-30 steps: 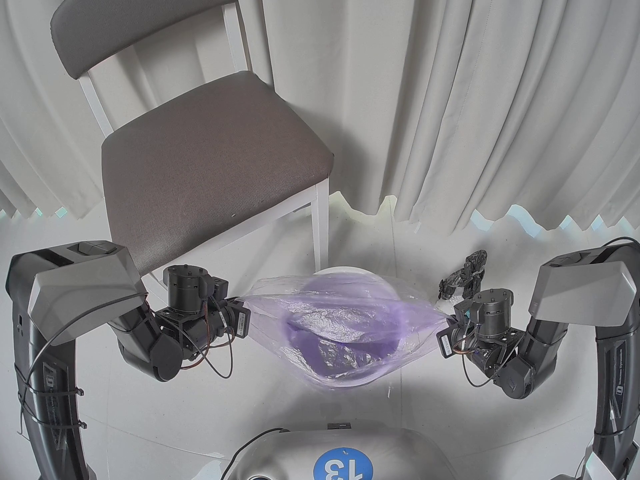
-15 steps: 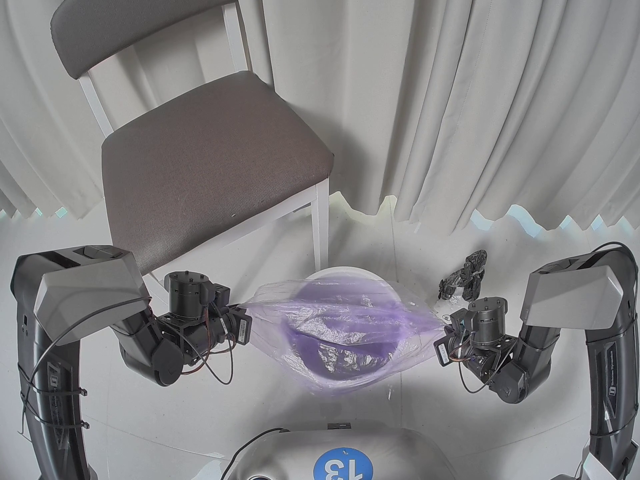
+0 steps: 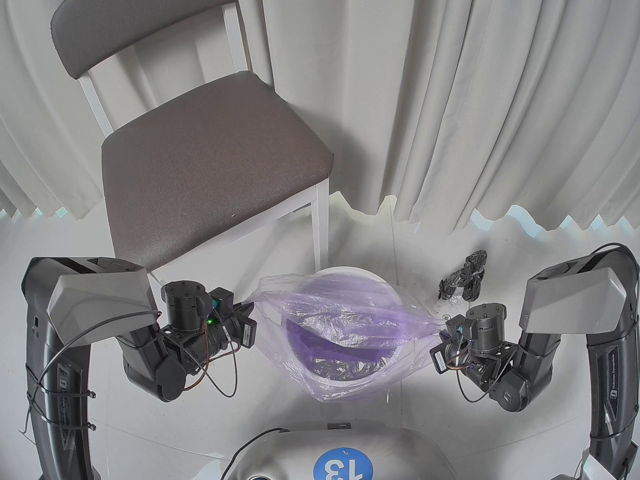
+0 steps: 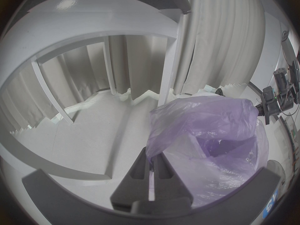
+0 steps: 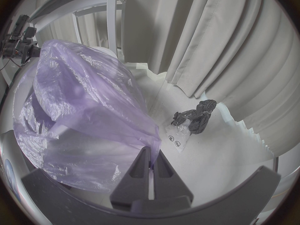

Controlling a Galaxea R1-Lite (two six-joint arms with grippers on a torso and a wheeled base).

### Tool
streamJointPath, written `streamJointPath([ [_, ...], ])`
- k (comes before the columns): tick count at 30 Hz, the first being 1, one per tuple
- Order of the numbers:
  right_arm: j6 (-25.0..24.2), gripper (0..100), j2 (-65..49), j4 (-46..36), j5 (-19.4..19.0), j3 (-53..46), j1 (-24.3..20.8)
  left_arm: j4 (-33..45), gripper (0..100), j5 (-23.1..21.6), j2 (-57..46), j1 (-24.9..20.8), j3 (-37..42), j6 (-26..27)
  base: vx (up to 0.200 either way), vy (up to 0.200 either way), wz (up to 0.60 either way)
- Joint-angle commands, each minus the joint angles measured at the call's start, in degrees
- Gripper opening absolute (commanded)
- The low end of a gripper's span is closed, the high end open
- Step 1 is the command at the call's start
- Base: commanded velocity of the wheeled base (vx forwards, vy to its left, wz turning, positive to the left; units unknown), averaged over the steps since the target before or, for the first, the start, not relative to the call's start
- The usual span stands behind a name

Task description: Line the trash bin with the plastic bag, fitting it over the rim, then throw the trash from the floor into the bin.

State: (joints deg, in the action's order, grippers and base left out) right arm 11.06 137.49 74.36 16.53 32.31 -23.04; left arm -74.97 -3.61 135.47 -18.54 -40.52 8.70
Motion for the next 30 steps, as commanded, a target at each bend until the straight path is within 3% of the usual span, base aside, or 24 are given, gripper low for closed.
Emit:
streamJointPath([
  [1, 0.37, 0, -0.02, -0.01, -0.01, -0.14, 0.10, -0.09, 0, 0.00, 0.76, -0.09, 0.09, 0.00, 0.000, 0.000, 0.00],
  [3, 0.90, 0, -0.02, -0.01, -0.01, -0.40, 0.19, -0.26, 0, 0.00, 0.76, -0.09, 0.00, 0.00, 0.000, 0.000, 0.00],
  [4, 0.90, 100, -0.02, -0.01, -0.01, -0.40, 0.19, -0.26, 0, 0.00, 0.76, -0.09, 0.00, 0.00, 0.000, 0.000, 0.00],
  [8, 1.42, 100, -0.38, 1.14, -0.01, -1.10, 0.28, -3.16, 0, -0.08, 1.20, -0.71, 0.00, -0.09, 0.000, 0.000, 0.00],
  [12, 9.86, 100, -4.77, 5.27, -0.01, -8.93, 1.59, -5.62, 0, 0.09, 1.37, -1.41, 0.53, 0.00, 0.000, 0.000, 0.00],
  [14, 13.99, 100, -7.67, 11.86, -0.80, -14.38, 1.51, -6.24, 0, 0.27, 1.28, -1.76, 1.06, 0.00, 0.000, 0.000, 0.00],
  [21, 13.55, 100, -10.22, 15.64, -1.50, -16.05, 0.72, -6.41, 0, 0.53, 1.64, -2.02, 0.36, -0.18, 0.000, 0.000, 0.00],
  [25, 9.42, 100, -12.94, 15.64, 1.58, -13.67, -7.19, -8.08, 0, 0.97, 1.55, -1.59, 0.44, 0.00, 0.000, 0.000, 0.00],
  [28, 9.86, 100, -13.82, 14.14, 2.72, -9.37, -10.53, -8.79, 0, 0.97, 1.46, -1.06, 0.27, 0.00, 0.000, 0.000, 0.00],
  [30, 11.53, 100, -14.88, 8.87, 2.72, -3.65, -11.59, -8.79, 0, 0.97, 1.37, -0.71, 0.36, 0.00, 0.000, 0.000, 0.00],
])
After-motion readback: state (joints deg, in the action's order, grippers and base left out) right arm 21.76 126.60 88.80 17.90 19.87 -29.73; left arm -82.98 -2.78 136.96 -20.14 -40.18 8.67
